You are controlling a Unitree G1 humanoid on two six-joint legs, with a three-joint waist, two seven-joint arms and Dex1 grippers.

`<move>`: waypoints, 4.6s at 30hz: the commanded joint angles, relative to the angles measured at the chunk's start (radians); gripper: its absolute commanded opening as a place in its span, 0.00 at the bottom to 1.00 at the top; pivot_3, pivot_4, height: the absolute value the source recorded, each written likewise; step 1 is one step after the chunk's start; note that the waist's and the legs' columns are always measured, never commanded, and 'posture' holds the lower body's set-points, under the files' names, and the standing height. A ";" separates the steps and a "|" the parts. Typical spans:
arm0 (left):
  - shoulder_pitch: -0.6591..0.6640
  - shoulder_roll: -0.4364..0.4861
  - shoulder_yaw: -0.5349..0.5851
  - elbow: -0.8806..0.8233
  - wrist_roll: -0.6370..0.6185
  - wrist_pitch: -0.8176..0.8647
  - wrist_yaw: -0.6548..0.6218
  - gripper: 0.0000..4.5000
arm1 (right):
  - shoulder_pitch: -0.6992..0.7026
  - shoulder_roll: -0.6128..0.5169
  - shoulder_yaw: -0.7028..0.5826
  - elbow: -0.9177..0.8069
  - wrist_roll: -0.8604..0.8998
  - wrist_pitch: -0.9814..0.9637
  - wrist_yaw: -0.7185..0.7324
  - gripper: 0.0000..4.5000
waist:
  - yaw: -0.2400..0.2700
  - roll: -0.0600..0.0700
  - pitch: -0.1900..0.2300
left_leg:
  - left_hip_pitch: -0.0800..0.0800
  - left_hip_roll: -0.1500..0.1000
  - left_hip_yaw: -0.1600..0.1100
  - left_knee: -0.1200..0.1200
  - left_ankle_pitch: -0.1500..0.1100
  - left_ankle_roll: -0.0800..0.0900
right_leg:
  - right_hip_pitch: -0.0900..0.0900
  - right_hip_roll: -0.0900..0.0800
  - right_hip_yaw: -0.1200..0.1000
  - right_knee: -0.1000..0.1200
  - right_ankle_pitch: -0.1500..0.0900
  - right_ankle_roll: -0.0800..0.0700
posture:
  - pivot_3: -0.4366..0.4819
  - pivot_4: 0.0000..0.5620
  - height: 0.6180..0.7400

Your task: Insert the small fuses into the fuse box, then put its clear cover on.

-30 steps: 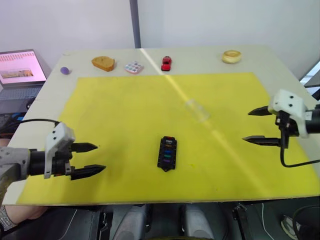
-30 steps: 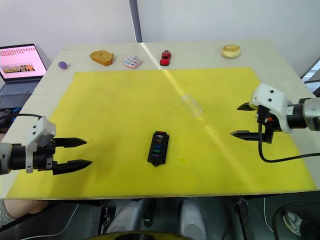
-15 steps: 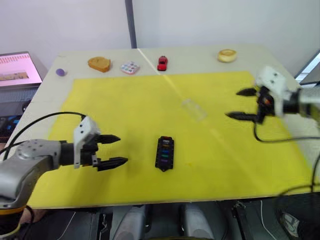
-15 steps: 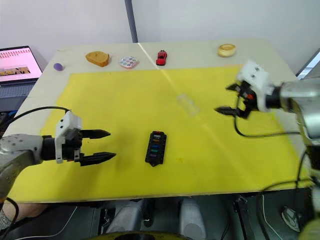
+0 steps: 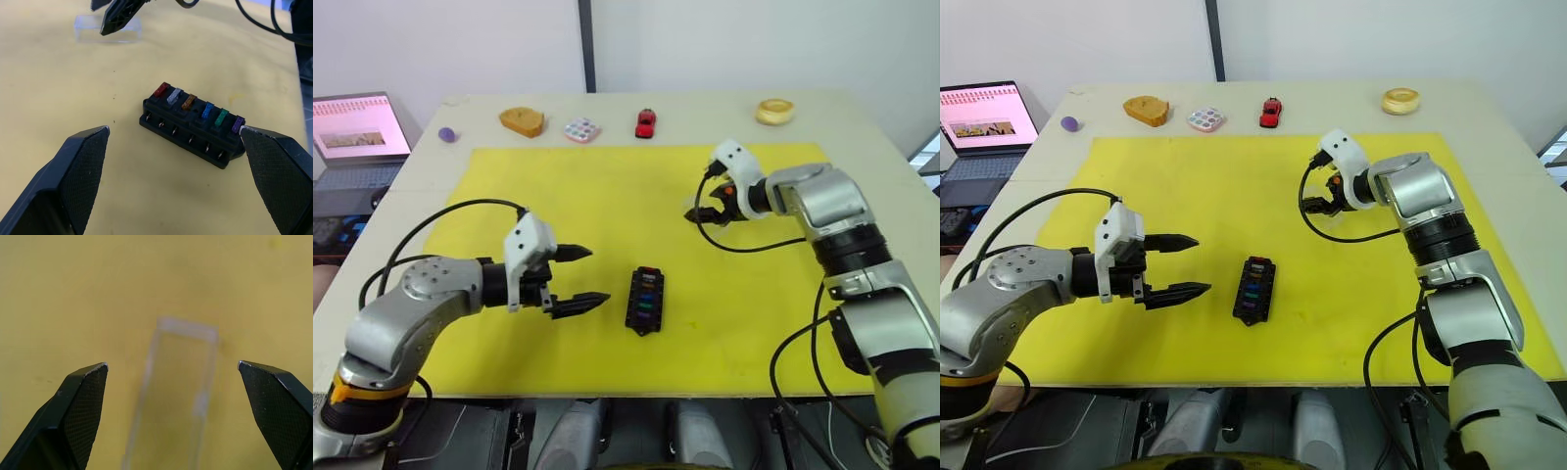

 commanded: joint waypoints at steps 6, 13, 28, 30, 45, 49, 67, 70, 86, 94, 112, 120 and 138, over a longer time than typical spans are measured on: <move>-0.037 0.009 -0.009 -0.020 0.019 -0.043 0.002 1.00 | -0.054 0.044 -0.009 0.089 -0.051 -0.039 -0.009 0.99 | -0.020 0.000 0.000 | 0.000 0.000 0.000 -0.001 0.000 0.000 | 0.000 0.001 0.000 0.000 0.000 0.000 | 0.48 0.27 1.00; 0.014 0.012 -0.001 -0.064 -0.011 -0.018 0.014 1.00 | -0.047 0.041 -0.017 0.011 -0.058 -0.003 -0.008 0.38 | -0.019 0.000 0.000 | 0.000 0.000 0.000 -0.001 0.000 0.000 | 0.000 0.001 0.000 0.000 0.000 0.000 | 0.48 0.27 1.00; 0.425 -0.134 -0.159 -0.348 0.106 0.026 0.385 1.00 | 0.001 -0.005 -0.093 -0.515 0.081 0.298 -0.016 0.37 | -0.007 0.001 0.000 | 0.000 0.000 0.000 0.000 -0.004 0.006 | 0.001 -0.001 0.000 0.000 0.000 0.000 | 0.48 0.27 1.00; 0.447 -0.181 -0.195 -0.345 0.135 0.034 0.451 1.00 | -0.009 0.000 -0.101 -0.539 0.097 0.321 -0.029 0.37 | -0.005 0.001 0.000 | 0.000 0.000 0.000 0.000 -0.004 0.006 | 0.001 -0.001 0.000 0.000 0.000 0.000 | 0.48 0.27 1.00; 0.543 -0.367 -0.381 -0.225 0.272 -0.079 0.579 1.00 | -0.045 -0.027 -0.100 -0.597 0.178 0.381 -0.073 0.37 | 0.012 0.001 -0.001 | 0.000 0.000 0.000 0.001 -0.005 0.007 | 0.001 -0.001 0.000 -0.002 -0.001 -0.002 | 0.48 0.27 1.00; 0.524 -0.397 -0.409 -0.189 0.293 -0.085 0.587 1.00 | -0.039 -0.032 -0.111 -0.631 0.200 0.417 -0.087 0.37 | 0.012 0.002 -0.001 | 0.000 0.000 0.000 0.001 -0.005 0.007 | 0.002 -0.001 0.000 -0.002 -0.002 -0.003 | 0.48 0.27 1.00; 0.420 -0.563 -0.516 -0.046 0.402 -0.090 0.669 1.00 | -0.011 -0.081 -0.119 -0.670 0.244 0.459 -0.149 0.37 | 0.041 0.002 -0.001 | 0.001 -0.001 0.000 0.003 -0.005 0.007 | 0.003 -0.002 -0.001 -0.008 -0.001 -0.002 | 0.48 0.27 1.00; 0.409 -0.601 -0.527 -0.019 0.419 -0.110 0.683 1.00 | -0.019 -0.082 -0.119 -0.667 0.248 0.455 -0.156 0.37 | 0.041 0.002 -0.001 | 0.001 -0.001 0.000 0.003 -0.005 0.007 | 0.004 -0.002 -0.001 -0.009 -0.001 -0.002 | 0.48 0.27 1.00; 0.372 -0.487 -0.396 -0.015 0.403 -0.129 0.571 0.51 | -0.010 -0.085 -0.126 -0.659 0.241 0.411 -0.184 0.37 | 0.034 0.002 -0.001 | 0.001 0.000 0.000 0.001 -0.005 0.009 | 0.004 -0.001 -0.002 -0.010 0.000 0.000 | 0.48 0.27 1.00; 0.142 -0.234 -0.306 0.131 0.205 -0.146 0.097 0.51 | -0.004 -0.076 -0.127 -0.662 0.242 0.387 -0.202 0.37 | 0.024 0.003 -0.001 | 0.001 0.001 0.000 -0.001 -0.004 0.008 | 0.003 0.000 -0.001 -0.009 0.001 0.001 | 0.48 0.27 1.00; -0.269 -0.148 -0.423 0.789 0.393 -0.573 -0.428 0.74 | 0.002 -0.055 -0.137 -0.697 0.246 0.358 -0.232 0.37 | 0.001 0.003 -0.001 | 0.001 0.001 -0.002 0.000 -0.003 0.008 | 0.004 0.000 -0.002 -0.009 0.002 0.001 | 0.48 0.27 1.00; -0.176 -0.190 -0.337 0.719 0.415 -0.730 -0.297 0.98 | 0.002 -0.055 -0.136 -0.700 0.241 0.343 -0.234 0.37 | 0.004 0.003 -0.001 | 0.001 0.000 -0.002 0.000 -0.003 0.008 | 0.003 0.000 -0.001 -0.008 0.002 0.001 | 0.48 0.27 1.00; -0.239 -0.258 -0.374 0.812 0.472 -0.772 -0.329 0.57 | 0.079 -0.159 -0.104 -0.829 0.322 0.359 -0.100 0.37 | 0.016 0.003 -0.001 | 0.001 -0.001 -0.003 0.001 -0.003 0.009 | 0.003 -0.001 -0.003 -0.008 0.003 0.002 | 0.48 0.27 1.00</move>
